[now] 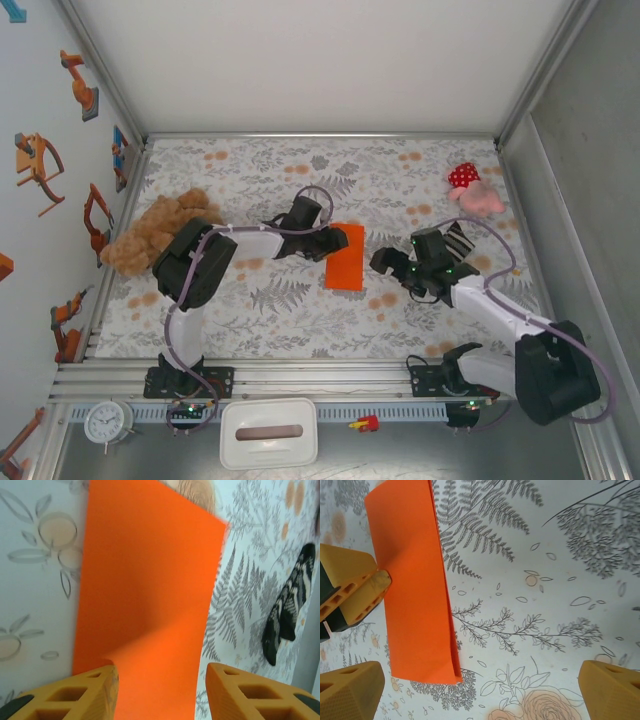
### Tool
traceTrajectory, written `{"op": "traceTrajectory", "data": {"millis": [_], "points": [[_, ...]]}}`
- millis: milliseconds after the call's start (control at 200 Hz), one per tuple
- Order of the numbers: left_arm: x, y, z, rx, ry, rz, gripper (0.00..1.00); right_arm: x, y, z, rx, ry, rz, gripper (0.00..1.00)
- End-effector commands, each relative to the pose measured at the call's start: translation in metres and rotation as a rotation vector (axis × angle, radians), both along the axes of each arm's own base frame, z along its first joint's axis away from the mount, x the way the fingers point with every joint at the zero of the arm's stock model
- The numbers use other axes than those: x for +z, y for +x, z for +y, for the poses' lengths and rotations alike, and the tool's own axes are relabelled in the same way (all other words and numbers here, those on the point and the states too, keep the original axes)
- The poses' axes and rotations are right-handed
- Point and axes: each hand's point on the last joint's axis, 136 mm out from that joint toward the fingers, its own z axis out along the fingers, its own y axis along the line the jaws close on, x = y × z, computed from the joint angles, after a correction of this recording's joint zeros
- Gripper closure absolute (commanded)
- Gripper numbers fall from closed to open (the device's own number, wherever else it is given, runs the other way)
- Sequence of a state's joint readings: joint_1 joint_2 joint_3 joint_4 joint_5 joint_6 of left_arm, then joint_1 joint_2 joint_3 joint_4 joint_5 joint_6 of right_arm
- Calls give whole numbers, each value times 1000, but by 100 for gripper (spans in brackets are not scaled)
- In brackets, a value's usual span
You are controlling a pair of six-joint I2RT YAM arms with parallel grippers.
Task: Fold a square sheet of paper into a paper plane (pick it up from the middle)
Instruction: Fold the triangle a second time at the center of the table.
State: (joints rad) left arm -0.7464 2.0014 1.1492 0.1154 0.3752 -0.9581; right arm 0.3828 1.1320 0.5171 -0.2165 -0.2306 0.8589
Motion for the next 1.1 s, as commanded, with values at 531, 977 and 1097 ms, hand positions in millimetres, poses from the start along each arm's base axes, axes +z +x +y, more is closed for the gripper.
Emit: {"op": "traceTrajectory", "data": {"millis": [531,977,1097], "points": [[-49,-25,46,173,165,207,51,1,-1,58,40,319,48,47],[-54,-26,46,185,161,237,52,-26,-9,74,93,307,147,60],[-55,-28,46,183,162,242,52,-29,-8,77,98,320,149,62]]}}
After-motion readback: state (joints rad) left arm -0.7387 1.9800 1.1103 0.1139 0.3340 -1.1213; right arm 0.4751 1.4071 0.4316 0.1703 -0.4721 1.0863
